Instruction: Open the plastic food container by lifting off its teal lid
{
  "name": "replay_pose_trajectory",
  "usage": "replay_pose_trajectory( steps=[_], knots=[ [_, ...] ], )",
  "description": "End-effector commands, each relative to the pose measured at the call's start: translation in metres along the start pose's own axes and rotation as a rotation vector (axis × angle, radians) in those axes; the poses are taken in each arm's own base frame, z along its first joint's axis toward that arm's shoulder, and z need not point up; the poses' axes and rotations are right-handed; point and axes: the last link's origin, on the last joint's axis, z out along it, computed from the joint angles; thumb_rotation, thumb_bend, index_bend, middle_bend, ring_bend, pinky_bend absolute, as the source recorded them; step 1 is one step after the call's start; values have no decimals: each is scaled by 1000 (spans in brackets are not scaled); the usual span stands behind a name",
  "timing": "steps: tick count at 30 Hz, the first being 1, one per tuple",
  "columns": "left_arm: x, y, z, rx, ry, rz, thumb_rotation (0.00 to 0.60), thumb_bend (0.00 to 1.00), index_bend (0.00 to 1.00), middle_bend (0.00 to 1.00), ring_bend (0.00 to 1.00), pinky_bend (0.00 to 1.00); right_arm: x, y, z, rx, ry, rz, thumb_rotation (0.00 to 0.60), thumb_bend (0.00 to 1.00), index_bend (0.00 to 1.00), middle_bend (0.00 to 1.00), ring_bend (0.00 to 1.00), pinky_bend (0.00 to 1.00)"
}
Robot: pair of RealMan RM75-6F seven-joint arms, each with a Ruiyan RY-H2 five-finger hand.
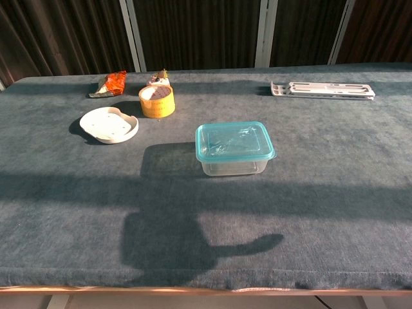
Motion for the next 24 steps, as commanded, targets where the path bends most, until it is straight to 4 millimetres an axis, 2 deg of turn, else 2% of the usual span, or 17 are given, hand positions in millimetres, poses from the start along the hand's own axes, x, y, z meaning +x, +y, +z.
replay_pose_trajectory(
  steps=[1,6,8,13,16,19,24],
  knots=[
    [-1,1,1,-7,-5,0,600,329,0,0,0,0,0,0,0,0,-2,0,600,83,0,0,0,0],
    [-5,12,9,-97,-17,-60,600,323,0,0,0,0,0,-1,0,2,-1,-1,600,83,0,0,0,0],
    [-8,24,18,-188,-23,-142,600,308,0,0,0,0,-1,-1,1,1,-5,-7,600,84,0,0,0,0],
    [-14,69,52,-407,-38,-306,600,273,0,0,0,0,-2,0,8,-5,-10,-29,600,83,0,0,0,0],
    [-19,95,70,-461,-77,-380,600,262,0,0,0,0,-3,0,12,-6,-15,-41,600,83,0,0,0,0],
    [-25,131,91,-503,-132,-481,600,257,0,0,0,0,-4,2,17,-3,-26,-61,600,83,0,0,0,0],
    [-33,179,122,-541,-123,-466,600,267,0,0,0,0,-4,5,25,0,-34,-67,600,83,0,0,0,0]
  ],
)
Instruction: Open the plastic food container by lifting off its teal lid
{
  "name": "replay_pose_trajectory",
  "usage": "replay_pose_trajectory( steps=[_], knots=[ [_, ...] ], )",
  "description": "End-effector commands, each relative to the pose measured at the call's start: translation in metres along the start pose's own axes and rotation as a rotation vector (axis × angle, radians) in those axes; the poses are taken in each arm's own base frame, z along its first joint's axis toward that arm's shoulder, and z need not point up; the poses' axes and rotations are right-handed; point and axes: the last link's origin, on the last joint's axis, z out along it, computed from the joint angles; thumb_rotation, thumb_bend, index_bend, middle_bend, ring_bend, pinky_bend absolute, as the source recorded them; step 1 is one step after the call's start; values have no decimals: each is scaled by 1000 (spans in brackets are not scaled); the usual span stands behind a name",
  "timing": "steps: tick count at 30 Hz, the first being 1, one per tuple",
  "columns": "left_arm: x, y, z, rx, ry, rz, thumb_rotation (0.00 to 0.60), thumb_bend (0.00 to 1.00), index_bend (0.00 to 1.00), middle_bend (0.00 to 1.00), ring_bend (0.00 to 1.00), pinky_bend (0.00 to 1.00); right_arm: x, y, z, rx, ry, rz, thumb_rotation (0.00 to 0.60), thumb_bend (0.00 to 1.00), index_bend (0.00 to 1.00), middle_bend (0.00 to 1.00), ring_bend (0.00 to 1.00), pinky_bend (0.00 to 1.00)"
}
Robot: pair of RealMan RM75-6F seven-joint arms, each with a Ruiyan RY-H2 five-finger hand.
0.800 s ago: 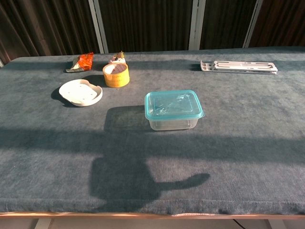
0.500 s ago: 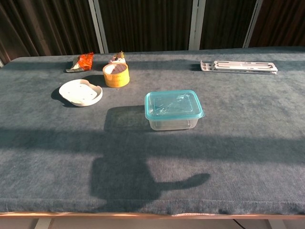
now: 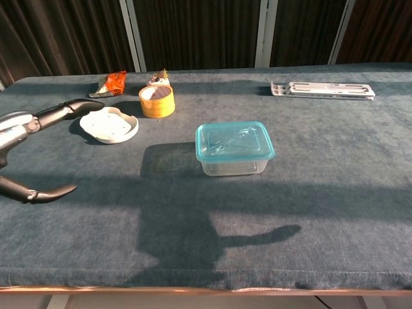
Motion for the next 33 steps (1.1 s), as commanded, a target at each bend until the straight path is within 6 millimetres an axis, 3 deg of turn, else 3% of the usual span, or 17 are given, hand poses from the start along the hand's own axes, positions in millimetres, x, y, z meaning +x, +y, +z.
replay_pose_trajectory(
  steps=[1,9,14,33],
  knots=[
    [-16,23,50,-48,11,8,600,269,0,0,0,0,1,2,4,3,-3,-1,600,83,0,0,0,0],
    [-51,32,128,15,17,51,600,273,0,0,0,0,8,3,18,22,-6,12,600,83,0,0,0,0],
    [-64,28,155,65,-17,67,600,273,0,0,0,0,7,3,21,26,-14,21,600,84,0,0,0,0],
    [-89,34,191,128,-69,59,600,272,0,0,0,0,5,14,24,-7,-33,31,600,83,0,0,0,0]
  ],
)
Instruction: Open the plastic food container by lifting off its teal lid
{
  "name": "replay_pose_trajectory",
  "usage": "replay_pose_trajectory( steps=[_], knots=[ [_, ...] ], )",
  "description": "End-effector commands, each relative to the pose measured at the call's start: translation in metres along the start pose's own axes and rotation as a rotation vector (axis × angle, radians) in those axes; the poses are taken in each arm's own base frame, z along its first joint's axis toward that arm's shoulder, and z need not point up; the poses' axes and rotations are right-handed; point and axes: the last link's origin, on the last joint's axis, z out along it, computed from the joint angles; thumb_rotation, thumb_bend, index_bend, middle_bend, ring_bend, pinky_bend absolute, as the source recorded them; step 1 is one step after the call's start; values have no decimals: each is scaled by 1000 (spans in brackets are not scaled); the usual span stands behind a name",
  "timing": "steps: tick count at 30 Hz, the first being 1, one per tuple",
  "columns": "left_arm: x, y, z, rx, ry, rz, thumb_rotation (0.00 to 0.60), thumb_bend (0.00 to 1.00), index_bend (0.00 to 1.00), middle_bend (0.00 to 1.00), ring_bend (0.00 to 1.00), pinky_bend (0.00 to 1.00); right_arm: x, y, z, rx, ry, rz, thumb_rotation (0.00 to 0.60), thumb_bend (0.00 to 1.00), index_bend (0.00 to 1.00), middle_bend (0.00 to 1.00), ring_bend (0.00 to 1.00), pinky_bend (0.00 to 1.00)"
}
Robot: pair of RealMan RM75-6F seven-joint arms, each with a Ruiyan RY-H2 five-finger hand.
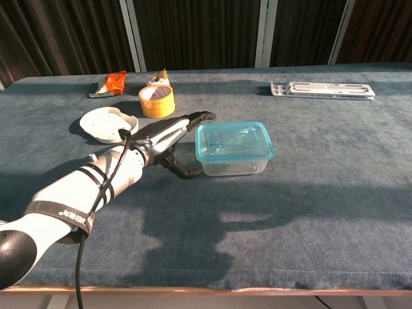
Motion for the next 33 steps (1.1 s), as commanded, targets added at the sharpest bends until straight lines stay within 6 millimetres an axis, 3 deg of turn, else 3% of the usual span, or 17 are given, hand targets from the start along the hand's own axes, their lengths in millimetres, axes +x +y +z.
replay_pose_trajectory(
  steps=[1,20,29,33],
  knots=[
    [-4,7,7,4,-12,-17,600,272,0,0,0,0,-1,0,1,-3,-5,0,600,84,0,0,0,0],
    [-16,17,20,27,-14,0,600,326,10,1,0,0,0,8,-1,-15,-6,16,600,83,0,0,0,0],
    [-25,24,4,-32,-53,27,600,327,118,197,166,123,0,2,2,10,-10,-6,600,83,0,0,0,0],
    [-24,30,-10,-91,-74,32,600,332,124,223,190,130,-1,-10,10,58,-11,-38,600,83,0,0,0,0]
  ],
)
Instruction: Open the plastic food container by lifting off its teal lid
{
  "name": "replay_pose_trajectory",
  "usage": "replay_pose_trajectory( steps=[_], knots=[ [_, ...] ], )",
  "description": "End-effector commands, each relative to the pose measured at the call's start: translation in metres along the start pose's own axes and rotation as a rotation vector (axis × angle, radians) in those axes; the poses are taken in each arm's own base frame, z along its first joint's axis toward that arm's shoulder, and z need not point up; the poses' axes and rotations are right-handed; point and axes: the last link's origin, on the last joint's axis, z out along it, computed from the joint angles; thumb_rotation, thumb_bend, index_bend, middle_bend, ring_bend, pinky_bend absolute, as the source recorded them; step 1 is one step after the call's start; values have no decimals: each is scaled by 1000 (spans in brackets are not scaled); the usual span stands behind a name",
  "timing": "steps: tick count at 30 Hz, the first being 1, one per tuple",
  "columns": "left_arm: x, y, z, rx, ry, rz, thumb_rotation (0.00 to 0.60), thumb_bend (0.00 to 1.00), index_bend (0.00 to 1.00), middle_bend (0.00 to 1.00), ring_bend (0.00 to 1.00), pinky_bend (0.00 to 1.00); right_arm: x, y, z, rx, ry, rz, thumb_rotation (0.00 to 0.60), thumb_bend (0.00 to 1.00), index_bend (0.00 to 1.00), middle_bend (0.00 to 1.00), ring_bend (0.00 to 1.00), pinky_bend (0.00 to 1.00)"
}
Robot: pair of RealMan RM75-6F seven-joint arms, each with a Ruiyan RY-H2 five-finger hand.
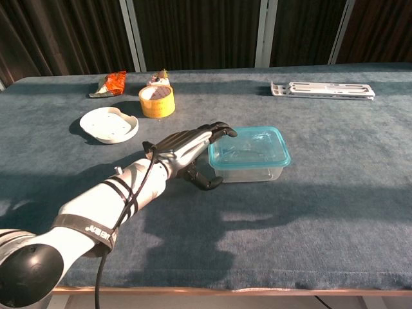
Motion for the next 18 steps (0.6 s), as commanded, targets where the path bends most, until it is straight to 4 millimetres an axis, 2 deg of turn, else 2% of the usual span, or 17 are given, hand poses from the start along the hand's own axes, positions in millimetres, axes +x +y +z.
replay_pose_trajectory(
  steps=[1,4,9,13,18],
  knots=[
    [1,4,-16,-54,-18,13,600,332,124,227,194,130,-1,-12,8,48,-2,-21,600,83,0,0,0,0],
    [5,4,-25,-76,-10,24,600,331,125,235,203,127,-4,-24,17,105,-8,-31,600,83,0,0,0,0],
    [11,0,-39,-84,-7,25,600,332,125,239,204,126,-14,-56,37,246,-17,-47,600,84,15,0,0,0],
    [12,-1,-46,-85,-10,17,600,332,125,240,206,126,-26,-86,52,380,-15,-40,600,105,116,0,0,0],
    [9,0,-53,-93,-14,1,600,332,125,241,207,125,-40,-117,63,516,-23,-18,600,178,262,0,0,0]
  ],
)
